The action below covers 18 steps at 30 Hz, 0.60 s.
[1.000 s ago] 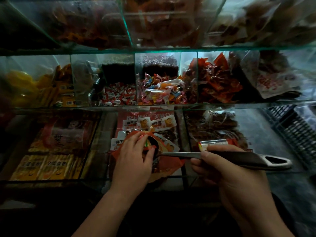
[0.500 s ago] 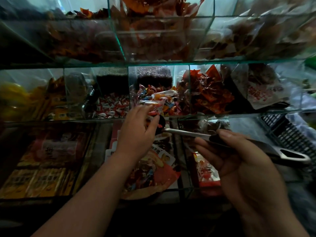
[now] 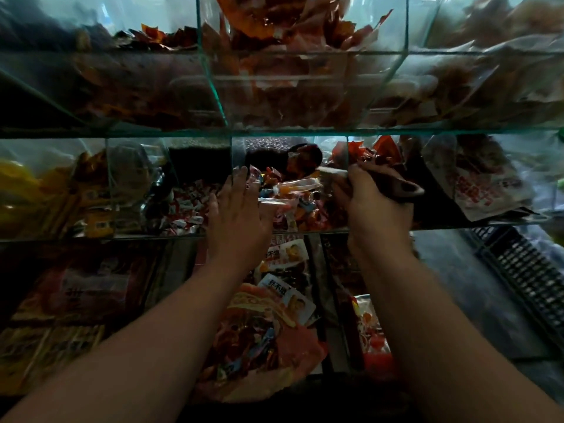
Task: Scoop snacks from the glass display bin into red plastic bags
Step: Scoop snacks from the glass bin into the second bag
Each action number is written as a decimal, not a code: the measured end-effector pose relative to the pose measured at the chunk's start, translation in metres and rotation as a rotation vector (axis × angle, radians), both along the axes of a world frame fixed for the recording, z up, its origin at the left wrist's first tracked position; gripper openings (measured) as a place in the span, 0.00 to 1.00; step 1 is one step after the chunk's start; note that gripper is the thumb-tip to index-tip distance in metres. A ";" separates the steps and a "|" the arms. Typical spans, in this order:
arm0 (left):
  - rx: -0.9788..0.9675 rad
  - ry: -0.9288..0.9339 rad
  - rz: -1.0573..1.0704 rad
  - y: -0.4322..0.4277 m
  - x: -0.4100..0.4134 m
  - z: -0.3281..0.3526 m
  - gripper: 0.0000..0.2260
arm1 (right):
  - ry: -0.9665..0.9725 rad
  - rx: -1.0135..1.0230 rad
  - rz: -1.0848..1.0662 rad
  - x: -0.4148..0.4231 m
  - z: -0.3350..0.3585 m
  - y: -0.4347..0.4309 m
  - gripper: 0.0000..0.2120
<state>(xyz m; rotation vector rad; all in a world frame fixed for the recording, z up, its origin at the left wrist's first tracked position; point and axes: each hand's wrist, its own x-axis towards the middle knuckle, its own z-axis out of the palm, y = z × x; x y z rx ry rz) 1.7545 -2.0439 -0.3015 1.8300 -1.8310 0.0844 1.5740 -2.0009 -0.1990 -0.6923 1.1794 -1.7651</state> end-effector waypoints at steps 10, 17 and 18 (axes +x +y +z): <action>0.018 -0.045 0.021 -0.005 0.003 -0.005 0.27 | 1.481 -0.362 0.368 -0.015 -0.030 -0.027 0.17; 0.104 -0.003 -0.058 -0.001 0.006 0.010 0.26 | 0.991 -0.401 0.063 -0.016 -0.023 0.046 0.03; 0.150 0.025 -0.091 0.001 0.007 0.018 0.25 | 0.912 -0.348 0.120 -0.019 -0.017 0.057 0.02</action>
